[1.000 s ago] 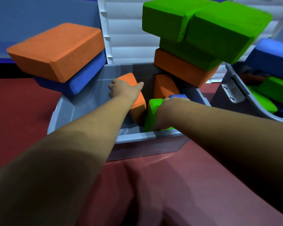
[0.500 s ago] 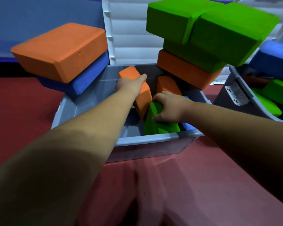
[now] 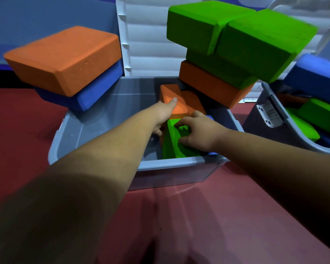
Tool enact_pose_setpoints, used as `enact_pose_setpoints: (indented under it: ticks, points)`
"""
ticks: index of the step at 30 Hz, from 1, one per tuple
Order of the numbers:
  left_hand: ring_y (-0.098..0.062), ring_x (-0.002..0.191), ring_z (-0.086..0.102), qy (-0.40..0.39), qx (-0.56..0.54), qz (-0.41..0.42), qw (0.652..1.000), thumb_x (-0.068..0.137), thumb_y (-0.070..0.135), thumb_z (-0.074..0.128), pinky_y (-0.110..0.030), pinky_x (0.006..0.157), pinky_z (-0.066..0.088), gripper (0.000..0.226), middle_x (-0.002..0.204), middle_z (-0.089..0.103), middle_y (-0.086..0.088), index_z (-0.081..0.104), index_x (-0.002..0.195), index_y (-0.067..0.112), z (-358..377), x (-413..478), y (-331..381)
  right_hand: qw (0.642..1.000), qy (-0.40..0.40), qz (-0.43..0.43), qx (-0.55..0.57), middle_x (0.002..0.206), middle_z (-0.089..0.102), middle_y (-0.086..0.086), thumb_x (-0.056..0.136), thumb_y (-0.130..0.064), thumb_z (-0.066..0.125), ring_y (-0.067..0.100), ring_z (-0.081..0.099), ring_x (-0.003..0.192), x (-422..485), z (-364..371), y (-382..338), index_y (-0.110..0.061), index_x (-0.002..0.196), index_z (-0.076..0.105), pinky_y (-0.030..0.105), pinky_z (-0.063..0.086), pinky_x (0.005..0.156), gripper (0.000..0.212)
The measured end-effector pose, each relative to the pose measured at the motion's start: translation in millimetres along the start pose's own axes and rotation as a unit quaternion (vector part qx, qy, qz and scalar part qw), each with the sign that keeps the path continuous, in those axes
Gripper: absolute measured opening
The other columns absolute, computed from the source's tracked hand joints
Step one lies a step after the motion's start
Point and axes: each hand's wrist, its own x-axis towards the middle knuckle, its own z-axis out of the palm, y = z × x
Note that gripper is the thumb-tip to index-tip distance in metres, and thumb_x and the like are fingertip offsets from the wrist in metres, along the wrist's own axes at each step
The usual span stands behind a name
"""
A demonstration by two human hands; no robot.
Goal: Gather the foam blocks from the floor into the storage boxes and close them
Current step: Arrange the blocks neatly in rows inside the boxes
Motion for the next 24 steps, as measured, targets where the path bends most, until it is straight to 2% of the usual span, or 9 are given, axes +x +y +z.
enact_pose_setpoints:
  ticks: [3, 5, 8, 11, 13, 16, 18, 20, 24]
  points:
    - [-0.041, 0.116, 0.067, -0.053, -0.077, -0.03, 0.995, 0.077, 0.088, 0.048, -0.072, 0.1, 0.044, 0.094, 0.126, 0.071, -0.014, 0.05, 0.145, 0.022, 1.3, -5.0, -3.8, 1.0, 0.002, -0.001, -0.009, 0.132, 0.044, 0.005, 0.086, -0.042, 0.074, 0.02, 0.058, 0.113, -0.4, 2.3, 3.4, -0.031, 0.143, 0.057, 0.021, 0.039, 0.098, 0.061]
    - [-0.038, 0.112, 0.069, -0.053, -0.083, -0.026, 0.995, 0.082, 0.087, 0.048, -0.065, 0.102, 0.048, 0.088, 0.124, 0.072, -0.014, 0.057, 0.137, 0.02, 4.6, -7.3, -4.4, 1.0, 0.017, -0.004, -0.018, 0.132, 0.045, 0.006, 0.087, -0.045, 0.072, 0.024, 0.059, 0.113, -0.7, 4.1, 3.9, -0.028, 0.141, 0.058, 0.026, 0.043, 0.104, 0.059]
    - [-0.041, 0.105, 0.069, 0.005, 0.014, -0.002, 1.0, 0.082, 0.087, 0.05, -0.049, 0.086, 0.059, 0.089, 0.121, 0.068, -0.02, 0.057, 0.13, 0.012, 12.5, -12.7, 4.0, 0.997, 0.046, -0.019, -0.063, 0.136, 0.046, 0.007, 0.085, -0.052, 0.067, 0.033, 0.052, 0.122, -0.1, 6.8, 2.8, -0.022, 0.136, 0.061, 0.043, 0.044, 0.108, 0.059]
    - [-0.032, 0.085, 0.064, 0.141, 0.206, 0.051, 0.967, 0.096, 0.074, 0.046, -0.033, 0.062, 0.045, 0.075, 0.109, 0.068, -0.015, 0.063, 0.124, 0.006, 24.9, -15.5, 13.7, 0.994, 0.057, -0.018, -0.094, 0.156, 0.036, 0.006, 0.084, -0.054, 0.065, 0.035, 0.045, 0.128, -1.4, 5.2, -1.1, -0.019, 0.138, 0.056, 0.045, 0.041, 0.109, 0.065]
    - [-0.03, 0.074, 0.062, 0.131, 0.204, 0.048, 0.969, 0.097, 0.074, 0.043, -0.032, 0.054, 0.044, 0.077, 0.102, 0.067, -0.014, 0.063, 0.122, 0.004, 26.4, -18.1, 15.3, 0.994, 0.058, -0.01, -0.093, 0.161, 0.033, 0.002, 0.084, -0.053, 0.066, 0.034, 0.044, 0.131, -1.1, 5.0, -1.4, -0.018, 0.141, 0.051, 0.046, 0.04, 0.11, 0.069]
    - [-0.038, 0.09, 0.073, 0.041, 0.069, 0.012, 0.997, 0.093, 0.075, 0.046, -0.049, 0.075, 0.064, 0.075, 0.112, 0.07, -0.018, 0.063, 0.124, 0.009, 17.3, -14.4, 9.0, 0.995, 0.059, 0.005, -0.082, 0.15, 0.048, 0.002, 0.082, -0.056, 0.065, 0.032, 0.047, 0.128, 0.5, 6.0, 1.5, -0.018, 0.14, 0.048, 0.045, 0.04, 0.108, 0.071]
    - [-0.03, 0.111, 0.069, -0.024, -0.001, -0.006, 1.0, 0.097, 0.063, 0.052, -0.053, 0.094, 0.059, 0.054, 0.122, 0.07, -0.011, 0.064, 0.125, 0.018, 9.2, -17.3, 3.3, 0.995, 0.06, 0.004, -0.076, 0.148, 0.05, 0.001, 0.082, -0.057, 0.065, 0.031, 0.048, 0.127, 0.9, 6.3, 4.5, -0.02, 0.142, 0.047, 0.044, 0.041, 0.107, 0.073]
    - [-0.026, 0.127, 0.061, -0.066, -0.049, -0.026, 0.996, 0.094, 0.055, 0.059, -0.053, 0.105, 0.053, 0.047, 0.13, 0.069, -0.007, 0.064, 0.127, 0.022, 2.4, -17.1, -0.9, 0.995, 0.06, -0.001, -0.077, 0.151, 0.047, 0.0, 0.082, -0.059, 0.065, 0.03, 0.047, 0.13, 1.9, 5.2, 6.3, -0.021, 0.146, 0.045, 0.044, 0.04, 0.107, 0.077]
    - [-0.026, 0.128, 0.062, -0.071, -0.065, -0.036, 0.995, 0.101, 0.054, 0.057, -0.052, 0.11, 0.049, 0.053, 0.131, 0.069, -0.007, 0.059, 0.137, 0.015, 0.6, -15.8, -4.4, 0.994, 0.056, -0.011, -0.094, 0.157, 0.042, -0.001, 0.082, -0.063, 0.062, 0.031, 0.044, 0.135, 8.1, 5.1, 6.6, -0.022, 0.15, 0.044, 0.046, 0.04, 0.11, 0.082]
